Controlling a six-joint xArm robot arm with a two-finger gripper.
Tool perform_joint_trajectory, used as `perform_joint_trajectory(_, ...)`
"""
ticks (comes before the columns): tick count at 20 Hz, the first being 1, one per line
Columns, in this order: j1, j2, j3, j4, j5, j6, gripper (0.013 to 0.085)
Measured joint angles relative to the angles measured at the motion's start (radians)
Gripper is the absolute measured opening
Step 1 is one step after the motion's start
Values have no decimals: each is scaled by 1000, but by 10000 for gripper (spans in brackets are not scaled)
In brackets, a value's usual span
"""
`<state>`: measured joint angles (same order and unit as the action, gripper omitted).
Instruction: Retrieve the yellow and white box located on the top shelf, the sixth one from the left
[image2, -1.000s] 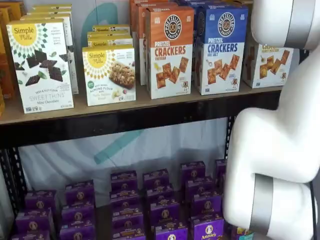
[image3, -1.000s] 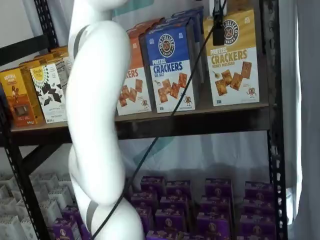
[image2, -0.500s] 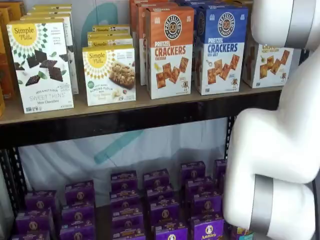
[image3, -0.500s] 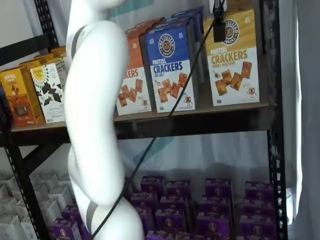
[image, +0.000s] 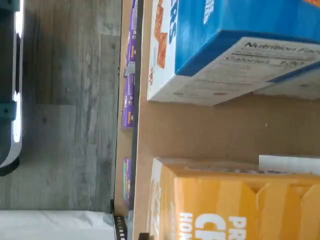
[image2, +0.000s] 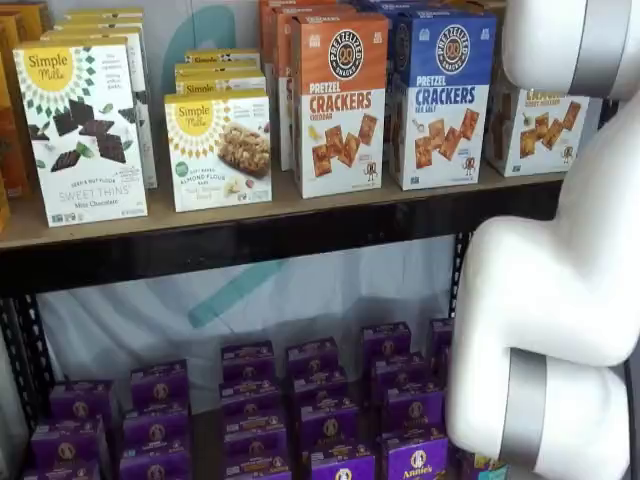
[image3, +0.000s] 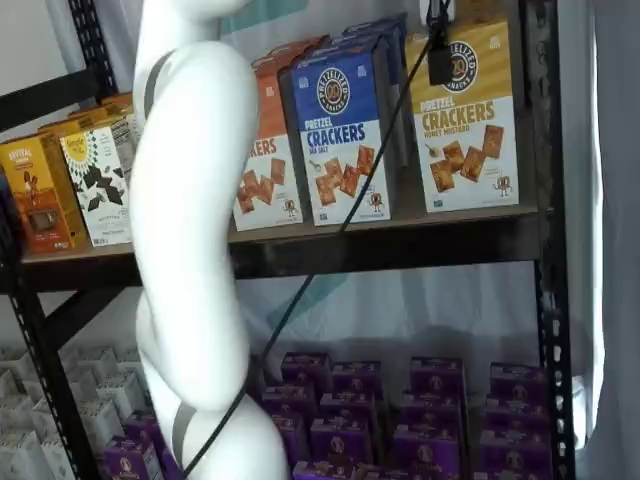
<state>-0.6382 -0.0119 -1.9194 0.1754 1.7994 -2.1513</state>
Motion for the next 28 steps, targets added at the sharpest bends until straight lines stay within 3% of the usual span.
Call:
perform_joint_trajectory(6,-3,-4,2,3,-5,-3,730)
perform_joint_trajectory(10,-5,-5,-1,4,-2,-4,610)
perform_joint_trajectory(28,-25,-9,-24,27,46,-8,610)
